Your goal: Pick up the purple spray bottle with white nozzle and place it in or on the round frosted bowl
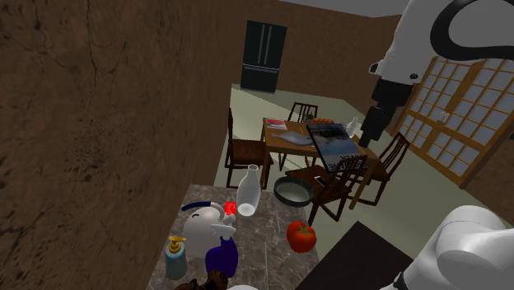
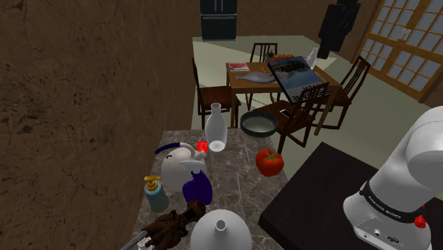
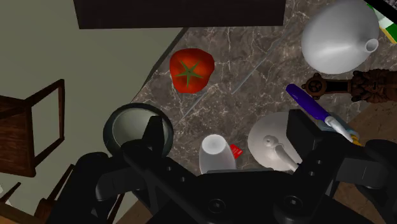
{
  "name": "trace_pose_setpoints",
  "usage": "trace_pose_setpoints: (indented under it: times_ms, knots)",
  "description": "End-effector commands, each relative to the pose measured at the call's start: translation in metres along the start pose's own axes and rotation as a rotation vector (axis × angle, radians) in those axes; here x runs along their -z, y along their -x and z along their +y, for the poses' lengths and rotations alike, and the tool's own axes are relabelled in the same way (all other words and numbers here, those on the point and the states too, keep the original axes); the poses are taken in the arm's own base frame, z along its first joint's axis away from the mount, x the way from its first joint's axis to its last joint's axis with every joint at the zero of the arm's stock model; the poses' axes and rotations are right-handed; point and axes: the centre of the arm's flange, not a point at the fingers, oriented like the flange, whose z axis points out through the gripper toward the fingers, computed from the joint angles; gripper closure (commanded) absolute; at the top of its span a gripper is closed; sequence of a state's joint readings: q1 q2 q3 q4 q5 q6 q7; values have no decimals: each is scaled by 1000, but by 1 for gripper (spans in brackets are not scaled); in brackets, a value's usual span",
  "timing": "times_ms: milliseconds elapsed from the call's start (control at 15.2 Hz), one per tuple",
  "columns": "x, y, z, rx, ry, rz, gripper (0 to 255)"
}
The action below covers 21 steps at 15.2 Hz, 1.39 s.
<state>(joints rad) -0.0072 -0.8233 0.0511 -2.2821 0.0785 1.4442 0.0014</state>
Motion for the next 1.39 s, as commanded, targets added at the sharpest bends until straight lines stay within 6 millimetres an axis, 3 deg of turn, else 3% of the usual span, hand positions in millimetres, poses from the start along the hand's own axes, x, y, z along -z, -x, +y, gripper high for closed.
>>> trace_pose_setpoints:
  times_ms: [0,1320]
  knots:
    - [0,0,0,0,0,0,0]
    - [-182,-121,-134,205,-118,-13,0]
